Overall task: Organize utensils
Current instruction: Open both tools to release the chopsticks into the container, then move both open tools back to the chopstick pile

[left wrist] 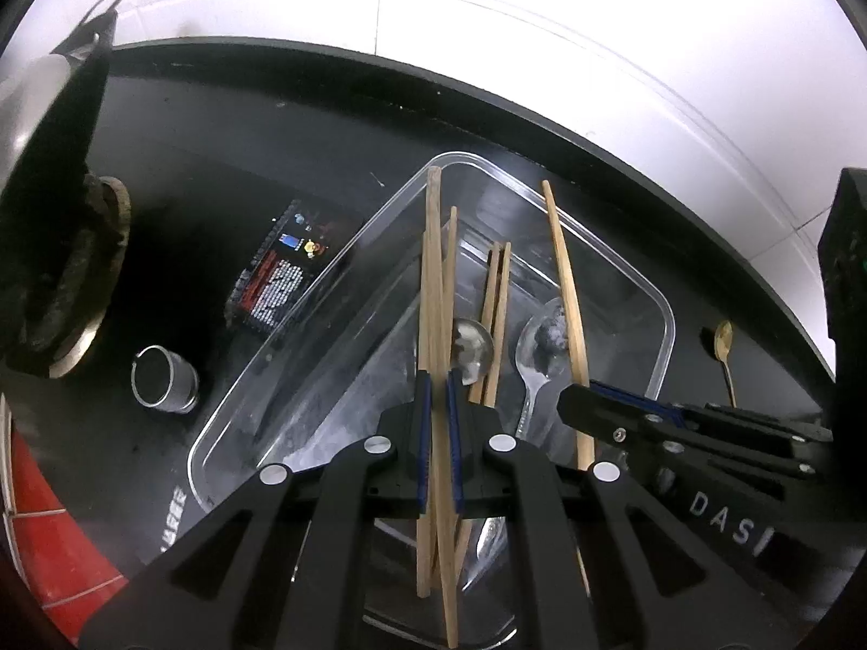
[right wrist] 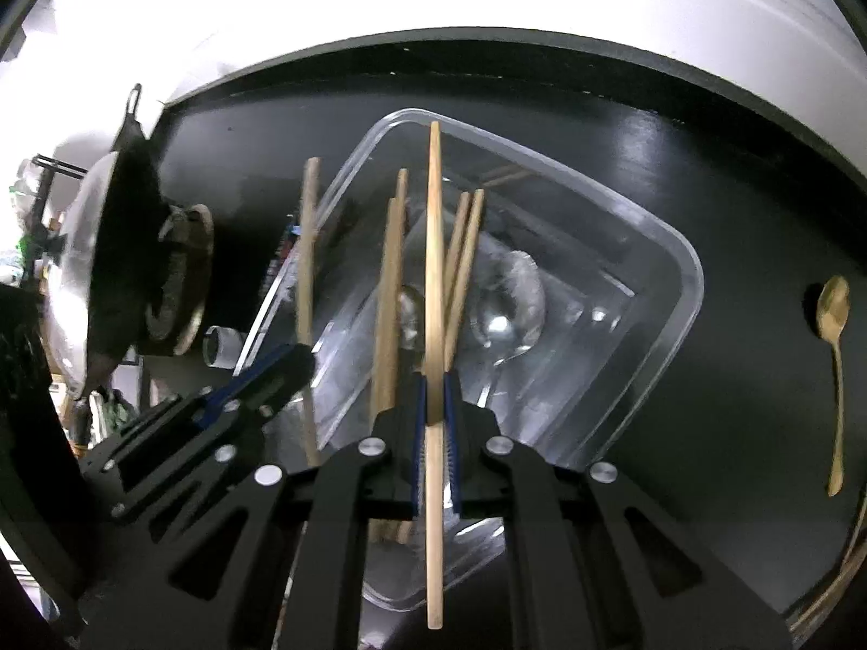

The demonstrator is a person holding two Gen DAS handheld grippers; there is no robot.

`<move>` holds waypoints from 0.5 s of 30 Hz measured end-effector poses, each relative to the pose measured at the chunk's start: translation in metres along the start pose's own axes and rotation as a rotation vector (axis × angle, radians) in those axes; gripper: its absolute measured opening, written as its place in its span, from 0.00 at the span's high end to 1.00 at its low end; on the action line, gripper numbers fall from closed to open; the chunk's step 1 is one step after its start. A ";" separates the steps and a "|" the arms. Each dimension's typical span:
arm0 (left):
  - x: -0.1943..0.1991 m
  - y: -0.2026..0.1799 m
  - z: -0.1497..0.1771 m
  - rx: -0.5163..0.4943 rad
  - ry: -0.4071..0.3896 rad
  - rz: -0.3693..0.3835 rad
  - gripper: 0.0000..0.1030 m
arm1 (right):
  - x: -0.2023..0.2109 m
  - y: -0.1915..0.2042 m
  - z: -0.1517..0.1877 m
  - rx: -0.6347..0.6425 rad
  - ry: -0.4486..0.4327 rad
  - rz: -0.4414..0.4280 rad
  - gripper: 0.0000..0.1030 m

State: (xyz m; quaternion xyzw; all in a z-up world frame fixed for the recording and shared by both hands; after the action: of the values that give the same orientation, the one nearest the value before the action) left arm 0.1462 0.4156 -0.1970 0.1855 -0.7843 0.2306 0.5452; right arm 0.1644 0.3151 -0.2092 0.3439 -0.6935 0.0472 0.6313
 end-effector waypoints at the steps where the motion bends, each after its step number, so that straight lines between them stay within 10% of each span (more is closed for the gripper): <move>1: -0.002 0.002 0.000 -0.001 0.005 -0.001 0.94 | 0.002 -0.003 -0.001 -0.005 -0.005 -0.007 0.91; 3: -0.002 0.007 0.002 -0.006 0.002 -0.012 0.82 | 0.010 -0.009 -0.001 -0.009 -0.013 0.000 0.71; 5: 0.004 0.013 0.006 0.004 -0.013 -0.016 0.31 | 0.026 -0.018 0.000 -0.004 -0.061 0.021 0.26; 7: 0.016 0.017 0.011 0.019 -0.048 -0.001 0.13 | 0.045 -0.026 0.002 0.013 -0.116 0.057 0.26; 15: 0.055 0.018 0.057 0.041 -0.070 0.016 0.13 | 0.126 -0.067 0.052 0.005 -0.247 0.140 0.26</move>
State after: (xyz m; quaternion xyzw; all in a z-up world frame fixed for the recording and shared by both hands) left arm 0.0744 0.3964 -0.1654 0.1984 -0.7995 0.2443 0.5117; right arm 0.1613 0.1856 -0.1298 0.2993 -0.7881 0.0500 0.5356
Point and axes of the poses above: each gripper's, at about its wrist camera, not at the fingertips, and x roughly against the way its jaws point, y to its left, z to its underside, the point moved 6 cm from there along -x, roughly the way its jaws point, and after that the axes turned 7 degrees about x, right-handed, at the moved point
